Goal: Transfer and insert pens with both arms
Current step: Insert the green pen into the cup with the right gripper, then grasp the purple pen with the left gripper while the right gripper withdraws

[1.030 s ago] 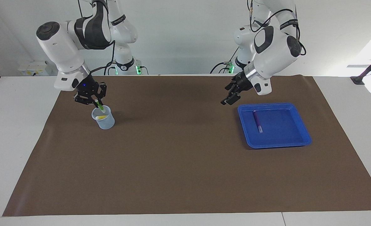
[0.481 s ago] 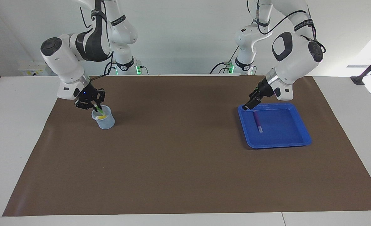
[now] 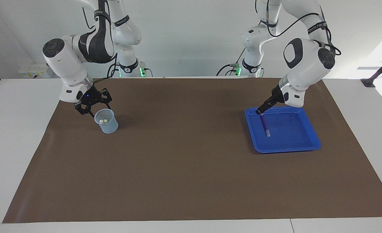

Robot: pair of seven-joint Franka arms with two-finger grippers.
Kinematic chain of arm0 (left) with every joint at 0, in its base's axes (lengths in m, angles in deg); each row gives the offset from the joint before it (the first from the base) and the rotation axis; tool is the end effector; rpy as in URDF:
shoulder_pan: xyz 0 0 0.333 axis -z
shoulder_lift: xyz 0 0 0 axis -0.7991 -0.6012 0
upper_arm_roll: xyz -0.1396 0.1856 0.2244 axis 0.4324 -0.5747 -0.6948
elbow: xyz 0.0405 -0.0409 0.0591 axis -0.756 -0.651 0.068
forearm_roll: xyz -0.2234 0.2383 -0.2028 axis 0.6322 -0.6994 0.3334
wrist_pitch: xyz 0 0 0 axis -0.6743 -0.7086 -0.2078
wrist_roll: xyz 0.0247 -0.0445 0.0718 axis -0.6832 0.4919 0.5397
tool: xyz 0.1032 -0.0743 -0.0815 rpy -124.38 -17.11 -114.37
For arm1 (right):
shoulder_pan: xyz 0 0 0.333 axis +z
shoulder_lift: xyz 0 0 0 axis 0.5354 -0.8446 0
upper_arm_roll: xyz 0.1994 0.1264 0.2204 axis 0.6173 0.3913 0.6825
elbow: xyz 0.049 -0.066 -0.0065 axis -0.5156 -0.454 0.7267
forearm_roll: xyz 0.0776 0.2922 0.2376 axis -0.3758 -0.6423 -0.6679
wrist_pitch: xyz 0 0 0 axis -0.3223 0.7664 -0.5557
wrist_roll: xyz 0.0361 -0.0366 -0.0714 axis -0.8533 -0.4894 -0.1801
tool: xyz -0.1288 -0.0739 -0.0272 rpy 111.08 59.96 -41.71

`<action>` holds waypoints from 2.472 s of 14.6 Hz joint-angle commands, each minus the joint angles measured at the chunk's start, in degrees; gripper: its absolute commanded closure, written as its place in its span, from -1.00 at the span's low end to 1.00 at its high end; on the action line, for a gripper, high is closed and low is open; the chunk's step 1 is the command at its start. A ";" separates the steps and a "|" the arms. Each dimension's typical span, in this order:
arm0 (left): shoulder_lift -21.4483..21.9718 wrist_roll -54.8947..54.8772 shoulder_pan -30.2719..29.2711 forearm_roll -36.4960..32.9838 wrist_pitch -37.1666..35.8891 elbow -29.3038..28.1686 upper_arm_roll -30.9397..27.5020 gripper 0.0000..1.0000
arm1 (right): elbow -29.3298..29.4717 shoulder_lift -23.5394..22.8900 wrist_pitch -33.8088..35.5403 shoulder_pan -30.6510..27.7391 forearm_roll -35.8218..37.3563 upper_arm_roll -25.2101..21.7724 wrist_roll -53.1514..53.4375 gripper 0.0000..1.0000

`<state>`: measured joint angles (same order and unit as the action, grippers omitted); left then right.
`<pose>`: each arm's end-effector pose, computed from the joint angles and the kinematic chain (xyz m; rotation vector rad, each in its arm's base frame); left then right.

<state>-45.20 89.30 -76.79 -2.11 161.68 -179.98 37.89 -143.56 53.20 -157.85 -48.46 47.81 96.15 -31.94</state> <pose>0.5119 -0.1088 0.4108 2.8504 0.7881 -0.3026 0.5059 -0.0216 0.4120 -2.9550 -0.8262 -0.0301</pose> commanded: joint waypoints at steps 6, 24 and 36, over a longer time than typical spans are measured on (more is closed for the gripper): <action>-4.55 -17.76 -0.95 -13.32 4.92 -0.49 -0.04 -1.00 | 7.72 -0.17 6.08 6.85 -15.76 2.54 27.74 -1.00; -12.74 -35.98 -0.60 -19.67 18.38 -8.13 0.05 -0.82 | 9.13 1.50 -1.74 20.31 -40.14 2.54 65.06 -1.00; -13.97 -35.89 -0.60 -21.26 19.79 -8.92 -0.03 0.19 | 9.13 1.59 -2.45 20.66 -40.32 2.63 65.23 -1.00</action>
<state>-58.14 53.67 -77.63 -22.55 180.14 -188.13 38.08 -133.33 53.80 -159.14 -27.49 9.30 98.41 32.86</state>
